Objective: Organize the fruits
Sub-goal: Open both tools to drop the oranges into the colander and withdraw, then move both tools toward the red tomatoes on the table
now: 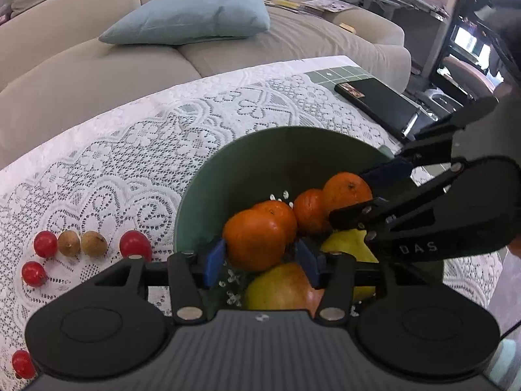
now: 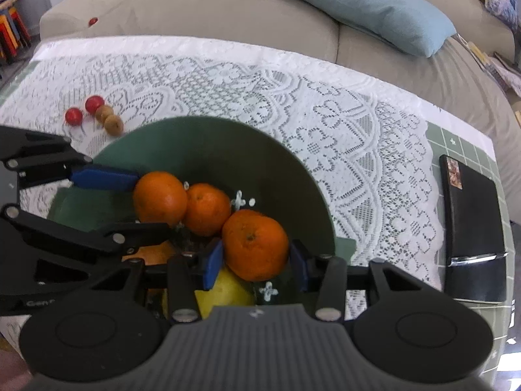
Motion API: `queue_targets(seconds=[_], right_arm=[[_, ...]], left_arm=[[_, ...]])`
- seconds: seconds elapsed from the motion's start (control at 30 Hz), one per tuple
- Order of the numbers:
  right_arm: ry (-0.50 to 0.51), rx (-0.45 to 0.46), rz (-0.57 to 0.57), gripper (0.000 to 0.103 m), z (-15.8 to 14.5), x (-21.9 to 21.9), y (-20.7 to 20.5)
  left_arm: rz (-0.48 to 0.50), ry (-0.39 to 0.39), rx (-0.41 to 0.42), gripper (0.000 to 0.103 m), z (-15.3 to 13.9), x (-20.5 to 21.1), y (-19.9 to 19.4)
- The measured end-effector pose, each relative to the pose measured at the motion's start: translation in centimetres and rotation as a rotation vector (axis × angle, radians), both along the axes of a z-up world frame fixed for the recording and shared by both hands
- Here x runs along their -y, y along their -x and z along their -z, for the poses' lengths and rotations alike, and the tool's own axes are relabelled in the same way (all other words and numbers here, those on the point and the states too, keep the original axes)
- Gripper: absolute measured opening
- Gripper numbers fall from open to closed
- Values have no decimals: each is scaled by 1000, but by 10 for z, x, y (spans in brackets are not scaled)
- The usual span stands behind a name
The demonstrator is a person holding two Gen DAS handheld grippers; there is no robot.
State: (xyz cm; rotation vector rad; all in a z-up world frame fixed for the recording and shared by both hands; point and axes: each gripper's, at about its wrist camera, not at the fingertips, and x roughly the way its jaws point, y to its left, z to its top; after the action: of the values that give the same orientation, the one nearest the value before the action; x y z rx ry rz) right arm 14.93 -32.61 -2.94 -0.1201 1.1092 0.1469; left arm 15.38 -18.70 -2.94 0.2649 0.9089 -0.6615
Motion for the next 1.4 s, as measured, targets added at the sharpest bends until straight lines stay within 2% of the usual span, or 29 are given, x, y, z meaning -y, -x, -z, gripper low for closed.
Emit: queue_targets(seconds=[0.23,0.3,0.43,0.5,0.67,0.9,1.1,1.4], right_arm=[[12,-7,8,44,-5,-1,1],[13,-4,4,49,-7,-1,3],[28,4,-7,53,-13,-5,7],[36,12,-9,60,-17,-7,8],[38,31,-9,63,-27,-13,13],[18,81,-2,66,-39,-23,22],[-31,151,3,68,-52,-38,33],[-129,210,-67,68,-58,-79,43]], left_arm=[[20,3,-15,69,-1,-1,5],[22,5,-20,73,-2,-2,6],[28,16,-21,75,-8,-6,11],[33,19,-13,76,-13,-8,13],[26,31,2,77,-25,-18,19],[-36,26,52,77,-36,-40,26],[-87,69,87,77,-47,-67,32],[-207,79,145,77,-56,-117,34]])
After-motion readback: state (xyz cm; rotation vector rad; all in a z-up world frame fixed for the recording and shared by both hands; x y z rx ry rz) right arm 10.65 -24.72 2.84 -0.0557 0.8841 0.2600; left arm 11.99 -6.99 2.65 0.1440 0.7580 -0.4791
